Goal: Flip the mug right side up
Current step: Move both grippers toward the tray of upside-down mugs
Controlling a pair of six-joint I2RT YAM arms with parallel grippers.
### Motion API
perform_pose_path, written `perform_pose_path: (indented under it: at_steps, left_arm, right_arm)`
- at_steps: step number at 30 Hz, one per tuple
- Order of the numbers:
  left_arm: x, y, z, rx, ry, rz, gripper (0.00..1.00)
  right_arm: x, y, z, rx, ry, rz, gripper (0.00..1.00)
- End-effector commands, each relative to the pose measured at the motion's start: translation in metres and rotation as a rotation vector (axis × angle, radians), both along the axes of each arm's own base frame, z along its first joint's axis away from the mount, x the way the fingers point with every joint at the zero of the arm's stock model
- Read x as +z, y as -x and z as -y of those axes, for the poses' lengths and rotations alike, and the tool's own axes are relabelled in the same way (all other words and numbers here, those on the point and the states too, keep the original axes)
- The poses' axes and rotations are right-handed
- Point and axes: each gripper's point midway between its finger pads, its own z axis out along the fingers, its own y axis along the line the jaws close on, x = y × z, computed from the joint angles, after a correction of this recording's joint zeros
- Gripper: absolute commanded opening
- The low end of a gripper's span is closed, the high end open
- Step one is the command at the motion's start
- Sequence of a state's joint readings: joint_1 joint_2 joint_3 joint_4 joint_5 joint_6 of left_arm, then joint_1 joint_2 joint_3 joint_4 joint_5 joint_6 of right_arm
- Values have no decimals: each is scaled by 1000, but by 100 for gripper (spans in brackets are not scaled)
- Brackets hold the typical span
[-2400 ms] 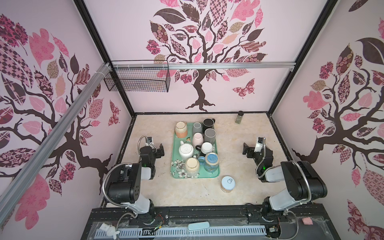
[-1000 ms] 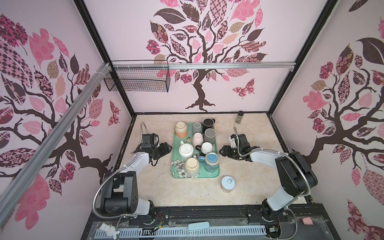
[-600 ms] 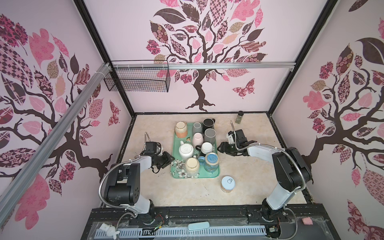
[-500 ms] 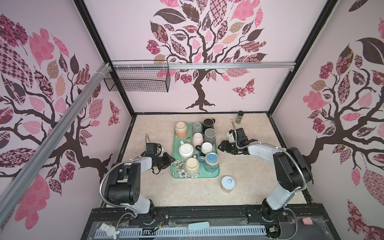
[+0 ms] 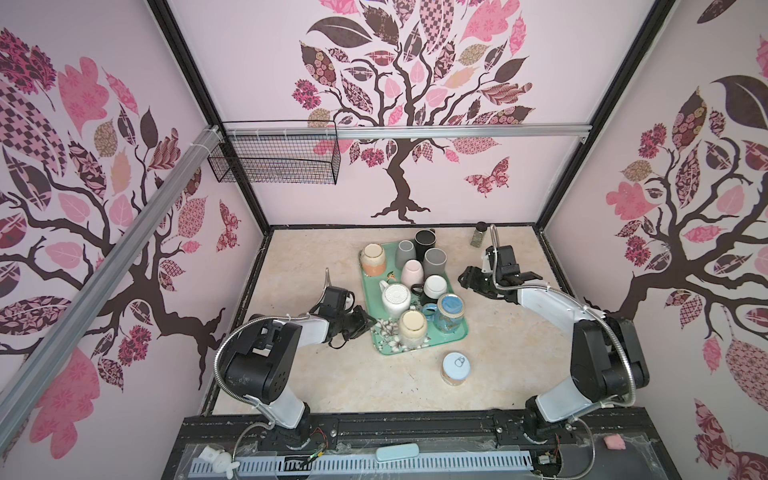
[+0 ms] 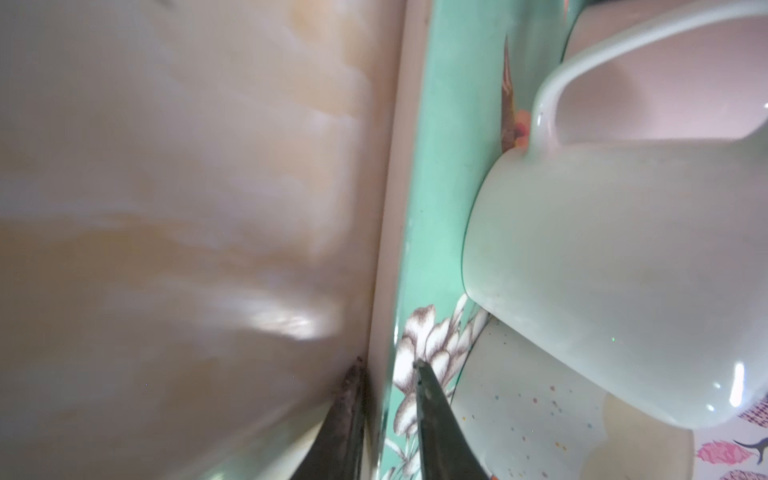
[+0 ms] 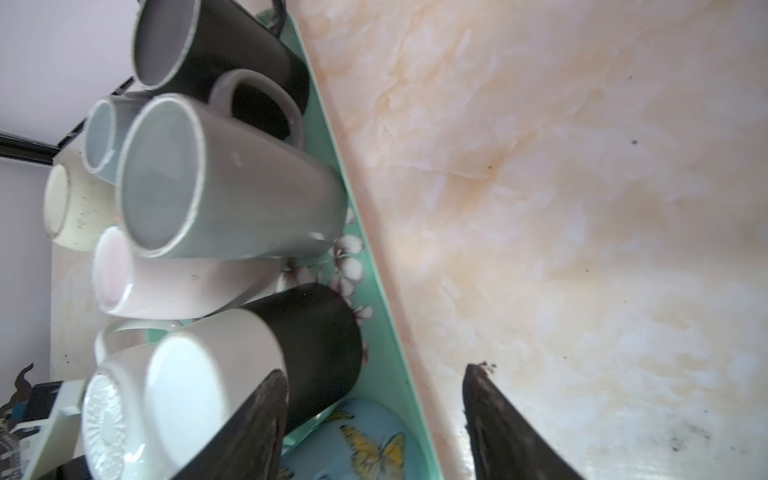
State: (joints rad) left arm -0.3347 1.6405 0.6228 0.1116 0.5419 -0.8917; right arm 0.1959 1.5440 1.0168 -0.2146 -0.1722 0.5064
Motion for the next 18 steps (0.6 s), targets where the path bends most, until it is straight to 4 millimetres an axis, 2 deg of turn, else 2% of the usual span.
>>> perform_pose_path:
  at_steps: [1, 6, 8, 11, 14, 18]
  left_arm:
    - [28, -21, 34, 2, 101, 66, 25]
    - [36, -23, 77, -21, 152, 93, 27]
    - [37, -23, 96, -47, 170, 101, 27]
    - [38, -30, 122, -89, 190, 113, 27]
    - [41, -38, 145, -116, 217, 129, 28]
    - [47, -39, 177, -155, 237, 159, 29]
  right_arm:
    - [38, -7, 27, -70, 42, 87, 70]
    - [76, -11, 62, -184, 54, 165, 70]
    - [95, -10, 63, -192, 50, 198, 70]
    - [112, -6, 58, -186, 0, 235, 70]
    - [115, 2, 53, -171, -33, 228, 69]
    - [106, 20, 50, -146, -42, 188, 68]
